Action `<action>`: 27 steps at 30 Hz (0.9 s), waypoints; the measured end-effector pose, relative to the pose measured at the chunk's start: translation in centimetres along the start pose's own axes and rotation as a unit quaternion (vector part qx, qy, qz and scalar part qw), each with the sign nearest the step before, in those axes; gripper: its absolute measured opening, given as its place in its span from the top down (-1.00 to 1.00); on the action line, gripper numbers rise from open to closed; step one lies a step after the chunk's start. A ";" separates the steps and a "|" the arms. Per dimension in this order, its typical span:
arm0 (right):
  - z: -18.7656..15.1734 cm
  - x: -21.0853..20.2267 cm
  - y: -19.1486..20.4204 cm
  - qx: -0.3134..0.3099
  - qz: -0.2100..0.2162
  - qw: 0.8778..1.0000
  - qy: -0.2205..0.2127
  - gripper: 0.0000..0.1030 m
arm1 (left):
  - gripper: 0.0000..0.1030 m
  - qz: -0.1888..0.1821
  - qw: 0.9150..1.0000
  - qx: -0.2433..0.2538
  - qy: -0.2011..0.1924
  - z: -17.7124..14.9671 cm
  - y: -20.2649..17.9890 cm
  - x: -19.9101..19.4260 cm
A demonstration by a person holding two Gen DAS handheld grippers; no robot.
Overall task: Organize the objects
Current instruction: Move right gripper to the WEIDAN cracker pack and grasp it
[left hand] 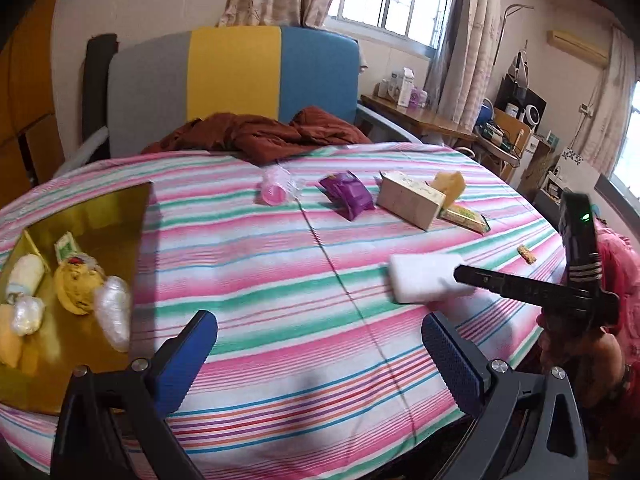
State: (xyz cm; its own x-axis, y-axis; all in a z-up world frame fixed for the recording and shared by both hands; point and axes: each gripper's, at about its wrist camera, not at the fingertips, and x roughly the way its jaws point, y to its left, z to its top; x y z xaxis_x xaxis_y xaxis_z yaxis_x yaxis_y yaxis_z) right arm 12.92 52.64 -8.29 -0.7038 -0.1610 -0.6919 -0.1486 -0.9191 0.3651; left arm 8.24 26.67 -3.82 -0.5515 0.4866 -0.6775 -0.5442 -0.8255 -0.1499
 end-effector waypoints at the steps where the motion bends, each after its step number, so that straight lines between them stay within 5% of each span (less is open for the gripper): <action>1: 0.6 -0.5 -0.2 -0.017 -0.011 1.000 -0.014 0.16 | -0.99 -0.001 1.000 -0.001 0.004 0.0 -0.3 0.3; 5: 3.8 -0.4 -3.8 -0.056 -0.085 0.994 -0.033 -0.07 | -0.99 -0.017 1.000 -0.005 0.024 -0.2 -1.3 1.6; 10: 8.2 1.6 -8.9 -0.095 -0.138 0.986 0.003 -0.24 | -0.99 -0.031 0.998 -0.008 0.047 -0.5 -2.7 3.2; 17: 12.2 4.5 -12.6 -0.105 -0.102 0.987 0.065 -0.26 | -0.99 -0.040 0.998 0.016 0.055 0.1 -4.0 4.3; 27: 11.6 6.5 -13.4 -0.106 -0.046 0.983 0.142 -0.26 | -1.00 -0.040 0.998 0.033 0.047 2.1 -4.0 5.6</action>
State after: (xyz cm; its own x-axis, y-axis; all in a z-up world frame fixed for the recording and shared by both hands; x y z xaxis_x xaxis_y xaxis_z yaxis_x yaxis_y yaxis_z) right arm 2.27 68.07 -10.50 -0.4680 -0.1393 -0.8727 -0.0331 -0.9841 0.1748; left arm 5.98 33.26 -5.47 -0.4441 0.5192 -0.7302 -0.6272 -0.7622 -0.1605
